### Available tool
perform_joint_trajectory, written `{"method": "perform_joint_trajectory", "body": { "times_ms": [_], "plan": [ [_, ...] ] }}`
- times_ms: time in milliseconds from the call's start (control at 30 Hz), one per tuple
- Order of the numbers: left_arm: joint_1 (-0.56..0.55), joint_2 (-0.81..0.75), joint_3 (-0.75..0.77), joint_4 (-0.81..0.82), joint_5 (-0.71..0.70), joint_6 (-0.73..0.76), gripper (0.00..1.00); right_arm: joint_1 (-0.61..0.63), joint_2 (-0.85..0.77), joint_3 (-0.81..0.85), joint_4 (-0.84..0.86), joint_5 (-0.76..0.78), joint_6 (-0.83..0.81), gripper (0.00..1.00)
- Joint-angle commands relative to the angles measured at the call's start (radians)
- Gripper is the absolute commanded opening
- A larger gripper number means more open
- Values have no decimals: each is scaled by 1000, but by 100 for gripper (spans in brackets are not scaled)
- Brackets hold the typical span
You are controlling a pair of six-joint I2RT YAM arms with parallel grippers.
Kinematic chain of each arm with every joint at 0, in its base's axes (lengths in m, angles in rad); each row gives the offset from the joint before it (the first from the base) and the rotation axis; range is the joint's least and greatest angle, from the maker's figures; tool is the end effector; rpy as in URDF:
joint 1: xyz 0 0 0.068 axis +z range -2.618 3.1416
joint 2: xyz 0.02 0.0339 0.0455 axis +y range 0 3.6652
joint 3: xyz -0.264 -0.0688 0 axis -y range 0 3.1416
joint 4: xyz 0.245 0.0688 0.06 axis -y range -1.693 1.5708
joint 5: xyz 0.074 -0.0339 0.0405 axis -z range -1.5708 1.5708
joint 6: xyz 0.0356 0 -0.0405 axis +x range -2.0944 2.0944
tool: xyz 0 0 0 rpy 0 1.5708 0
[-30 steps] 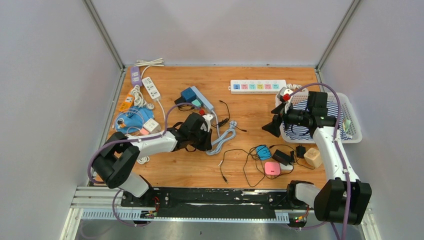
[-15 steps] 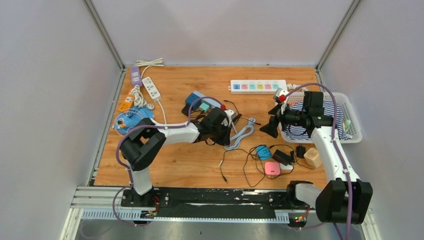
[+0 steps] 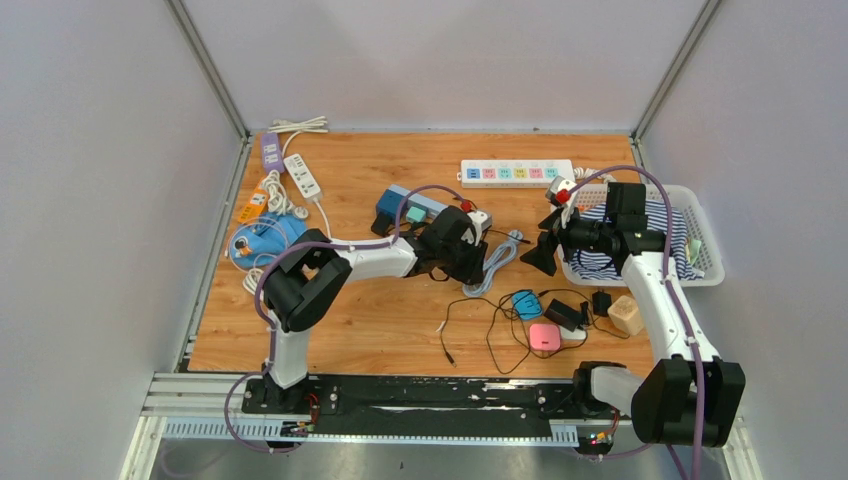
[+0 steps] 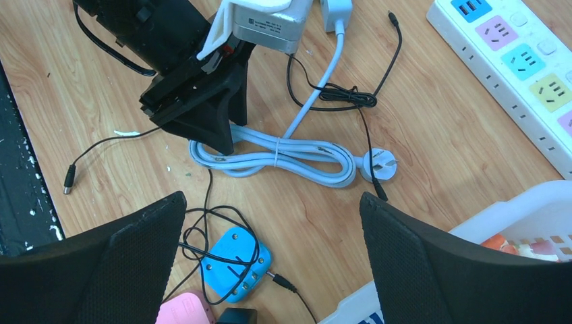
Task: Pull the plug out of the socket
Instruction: Move the socket to the center of the board.
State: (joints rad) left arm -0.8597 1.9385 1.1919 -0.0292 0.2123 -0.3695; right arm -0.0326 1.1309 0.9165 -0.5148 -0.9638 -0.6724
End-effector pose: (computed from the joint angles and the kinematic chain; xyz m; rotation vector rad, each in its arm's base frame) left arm 0.2640 -0.3179 0.1613 0.7111 2.3845 -0.8182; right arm 0.2309 0.0217 0.2960 -1.0563 1.7235 0.6620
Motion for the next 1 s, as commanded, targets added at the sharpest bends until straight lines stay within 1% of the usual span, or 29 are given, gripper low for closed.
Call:
{"method": "perform_joint_trajectory", "body": {
  "times_ms": [0,100,233,500,633,667,767,867,900,933,967],
  "plan": [
    [-10,-23,13,24,10,28,49,18,10,8,9,19,11,99],
    [-10,-80,-18,25,0,54,54,18,9,10,9,25,11,99],
    [-10,-193,-77,25,-14,108,56,18,6,12,8,42,8,99],
    [-10,-472,-211,25,-141,262,59,17,4,28,9,77,4,99],
    [-10,-595,-220,25,-209,337,61,27,46,66,9,39,0,99],
    [-10,-615,-215,25,-233,354,63,28,64,80,7,38,-4,99],
    [-10,-644,-180,25,-282,415,70,114,133,142,-20,72,-47,99],
    [-10,-635,-123,25,-327,463,79,191,225,233,-53,118,-77,99],
    [-9,-628,-104,25,-350,471,83,213,272,268,-65,121,-80,99],
    [-9,-620,-85,25,-390,473,89,229,307,308,-72,121,-79,99],
    [-9,-610,-64,25,-428,476,91,248,346,349,-79,124,-72,98]
  ]
}}
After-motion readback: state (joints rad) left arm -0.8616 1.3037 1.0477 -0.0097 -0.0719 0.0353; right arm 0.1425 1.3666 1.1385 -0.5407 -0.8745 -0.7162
